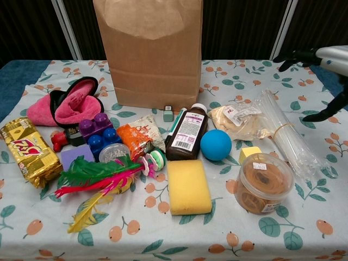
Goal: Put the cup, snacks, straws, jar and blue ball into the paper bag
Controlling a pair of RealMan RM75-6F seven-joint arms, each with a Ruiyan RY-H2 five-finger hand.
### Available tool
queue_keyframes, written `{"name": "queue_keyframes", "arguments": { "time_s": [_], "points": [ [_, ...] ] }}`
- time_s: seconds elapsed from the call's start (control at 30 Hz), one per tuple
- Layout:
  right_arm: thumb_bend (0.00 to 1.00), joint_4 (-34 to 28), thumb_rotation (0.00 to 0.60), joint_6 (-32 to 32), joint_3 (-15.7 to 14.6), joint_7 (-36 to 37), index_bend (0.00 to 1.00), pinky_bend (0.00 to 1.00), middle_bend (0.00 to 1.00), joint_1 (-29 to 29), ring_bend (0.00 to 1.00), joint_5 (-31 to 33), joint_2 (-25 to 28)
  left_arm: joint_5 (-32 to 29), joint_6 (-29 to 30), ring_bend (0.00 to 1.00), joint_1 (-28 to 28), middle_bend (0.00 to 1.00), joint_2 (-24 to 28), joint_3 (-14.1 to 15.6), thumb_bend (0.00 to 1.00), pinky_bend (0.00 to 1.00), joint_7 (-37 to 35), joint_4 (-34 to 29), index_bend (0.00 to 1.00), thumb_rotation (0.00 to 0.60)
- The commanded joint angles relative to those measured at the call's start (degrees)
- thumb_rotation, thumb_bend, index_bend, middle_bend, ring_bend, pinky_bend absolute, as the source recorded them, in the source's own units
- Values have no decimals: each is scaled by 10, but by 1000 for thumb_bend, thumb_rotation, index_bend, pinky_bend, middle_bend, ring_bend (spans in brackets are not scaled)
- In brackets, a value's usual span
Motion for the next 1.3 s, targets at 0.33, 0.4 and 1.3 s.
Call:
{"name": "queue_keyframes", "arguments": {
  "time_s": [0.33,0.4,1.3],
  "points": [
    [0,41,600,-64,36,-61,107,151,164,41,51,67,-83,1,3,64,-2,105,2,-1,103,223,-12,4,84,600],
    [0,49,600,-74,40,-73,106,151,164,47,51,80,-95,1,4,64,-2,105,3,-1,103,223,-15,6,84,600],
    [157,117,600,-105,51,-182,360,355,306,74,203,165,-182,-16,7,64,13,106,10,2,104,223,-43,20,91,600]
  ]
}}
